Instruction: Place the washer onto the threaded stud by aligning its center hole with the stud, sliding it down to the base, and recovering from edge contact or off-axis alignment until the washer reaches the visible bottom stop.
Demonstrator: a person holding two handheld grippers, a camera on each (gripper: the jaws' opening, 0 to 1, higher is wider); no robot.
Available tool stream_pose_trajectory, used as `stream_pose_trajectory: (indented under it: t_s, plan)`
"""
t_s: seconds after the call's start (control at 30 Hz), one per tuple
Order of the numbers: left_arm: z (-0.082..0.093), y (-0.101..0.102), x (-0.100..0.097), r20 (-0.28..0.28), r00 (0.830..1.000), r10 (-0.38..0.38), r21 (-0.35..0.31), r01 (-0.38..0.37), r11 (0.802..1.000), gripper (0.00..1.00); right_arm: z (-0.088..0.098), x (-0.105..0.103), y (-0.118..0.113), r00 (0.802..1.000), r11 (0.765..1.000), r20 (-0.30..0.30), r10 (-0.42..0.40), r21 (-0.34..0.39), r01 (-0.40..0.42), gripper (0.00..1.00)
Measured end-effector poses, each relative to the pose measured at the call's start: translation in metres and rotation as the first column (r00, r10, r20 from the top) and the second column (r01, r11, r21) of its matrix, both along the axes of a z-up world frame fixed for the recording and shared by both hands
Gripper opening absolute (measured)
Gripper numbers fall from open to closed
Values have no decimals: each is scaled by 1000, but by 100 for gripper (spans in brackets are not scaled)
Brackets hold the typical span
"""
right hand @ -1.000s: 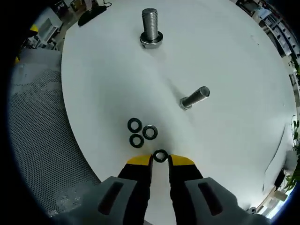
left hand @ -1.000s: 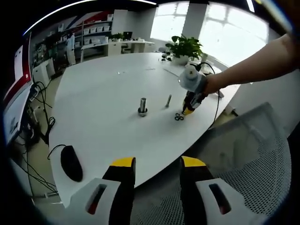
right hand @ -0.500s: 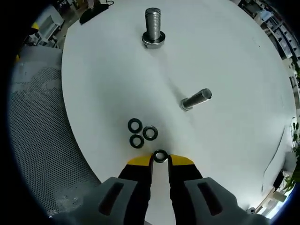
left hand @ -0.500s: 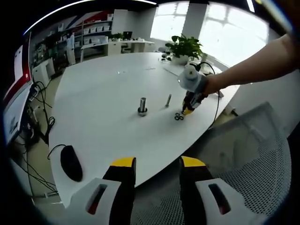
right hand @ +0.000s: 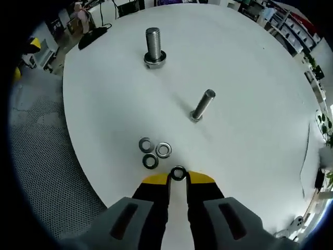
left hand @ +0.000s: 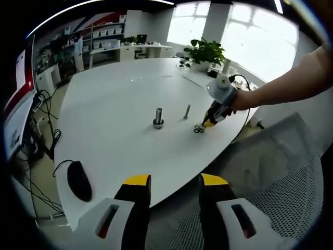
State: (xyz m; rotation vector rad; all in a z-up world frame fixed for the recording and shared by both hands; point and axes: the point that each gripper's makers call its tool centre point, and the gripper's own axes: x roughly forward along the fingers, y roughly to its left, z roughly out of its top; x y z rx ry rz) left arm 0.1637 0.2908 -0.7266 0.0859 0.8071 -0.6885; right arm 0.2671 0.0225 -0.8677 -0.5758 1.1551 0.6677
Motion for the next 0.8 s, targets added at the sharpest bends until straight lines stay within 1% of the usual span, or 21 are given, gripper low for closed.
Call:
stream_pose_trajectory:
  t_s: [0.1, 0.17, 0.27, 0.3, 0.37, 0.4, 0.47, 0.5, 0.67, 0.73, 0.8]
  plan:
    - [0, 0, 0, 1, 1000, 2, -3, -2, 1000, 35, 0, 0, -1, 1000, 1000, -6, -24, 4, 24, 14]
    - [0, 0, 0, 1, 1000, 2, -1, -2, 1000, 35, 0, 0, -2, 1000, 1000, -14, -25, -4, 25, 14]
    - [0, 1, 0, 1, 1000, 2, 0, -2, 1000, 35, 9, 4, 1, 1000, 1000, 3, -18, 4, 18, 14]
    - [0, 0, 0, 1, 1000, 2, -1, -2, 1000, 35, 13, 7, 4, 1000, 1000, 5, -24, 21, 24, 14]
    - [0, 0, 0, 1, 1000, 2, -1, -2, 1000, 35, 19, 11, 6, 1000, 999, 15, -20, 32, 20, 14]
    - [0, 1, 0, 1, 1000, 1, 0, -1, 1000, 35, 22, 15, 8, 1000, 999, 28, -8, 38, 7, 14]
    - [0, 1, 0, 3, 1000, 2, 0, -2, 1000, 35, 37, 29, 17, 993, 997, 109, 39, 55, -45, 14]
    - [0, 1, 0, 4, 1000, 2, 0, -2, 1000, 35, 40, 29, 17, 994, 998, 107, 39, 52, -45, 14]
    - [1, 1, 1, 5, 1000, 3, 0, -3, 1000, 35, 60, 46, 28, 987, 995, 152, 61, 67, -72, 14]
    - [1, 1, 1, 7, 1000, 2, 0, -2, 1000, 35, 64, 51, 33, 983, 994, 168, 72, 74, -86, 14]
    - [1, 1, 0, 7, 1000, 4, -1, -4, 1000, 35, 72, 56, 39, 975, 990, 199, 95, 82, -113, 14]
